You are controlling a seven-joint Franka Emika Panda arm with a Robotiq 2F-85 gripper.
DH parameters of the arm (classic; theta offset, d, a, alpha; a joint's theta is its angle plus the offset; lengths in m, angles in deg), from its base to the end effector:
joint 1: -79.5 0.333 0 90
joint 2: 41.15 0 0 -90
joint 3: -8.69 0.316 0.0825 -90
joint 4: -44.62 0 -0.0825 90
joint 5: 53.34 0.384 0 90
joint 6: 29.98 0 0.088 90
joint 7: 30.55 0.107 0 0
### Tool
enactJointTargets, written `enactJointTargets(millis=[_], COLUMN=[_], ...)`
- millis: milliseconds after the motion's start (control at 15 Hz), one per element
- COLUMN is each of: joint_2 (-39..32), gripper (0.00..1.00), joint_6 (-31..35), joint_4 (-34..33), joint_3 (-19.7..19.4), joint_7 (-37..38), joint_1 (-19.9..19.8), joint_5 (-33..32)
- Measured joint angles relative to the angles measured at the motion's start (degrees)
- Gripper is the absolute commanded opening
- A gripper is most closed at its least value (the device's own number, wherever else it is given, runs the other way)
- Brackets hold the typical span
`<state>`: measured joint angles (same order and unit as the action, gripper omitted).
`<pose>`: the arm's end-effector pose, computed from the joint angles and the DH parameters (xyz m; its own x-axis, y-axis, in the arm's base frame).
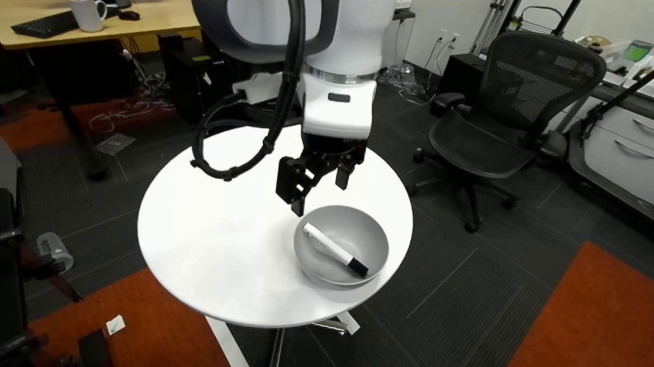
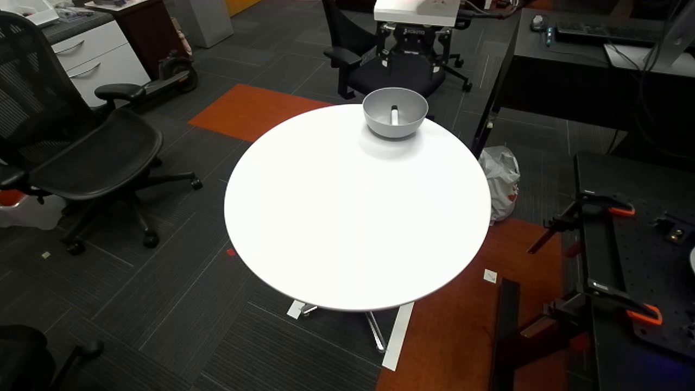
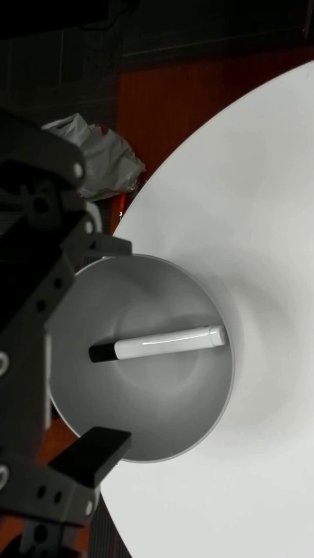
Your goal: Remove the marker from the bowl and put it on the table
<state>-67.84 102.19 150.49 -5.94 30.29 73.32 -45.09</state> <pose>0.6053 -0.2153 0.2803 0.0761 -0.9970 0.0111 -0.9971 -0.0761 -0.0076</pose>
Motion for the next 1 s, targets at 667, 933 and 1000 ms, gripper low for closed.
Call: enactJointTargets(millis=[667,933,1000], joint_2=[-7.84,-11.8,-12.73], gripper=[1.0,1.0,1.0], joint_6=[1.02,3.24,3.78], joint_4=[-4.73,-7.13,-7.67], joint_3=[-0.04,-0.03,-0.03], joint_7=[8.39,8.92,8.92], joint_1=[-0.52,-1.83,-2.11], joint_5=[0.22,1.4,1.66])
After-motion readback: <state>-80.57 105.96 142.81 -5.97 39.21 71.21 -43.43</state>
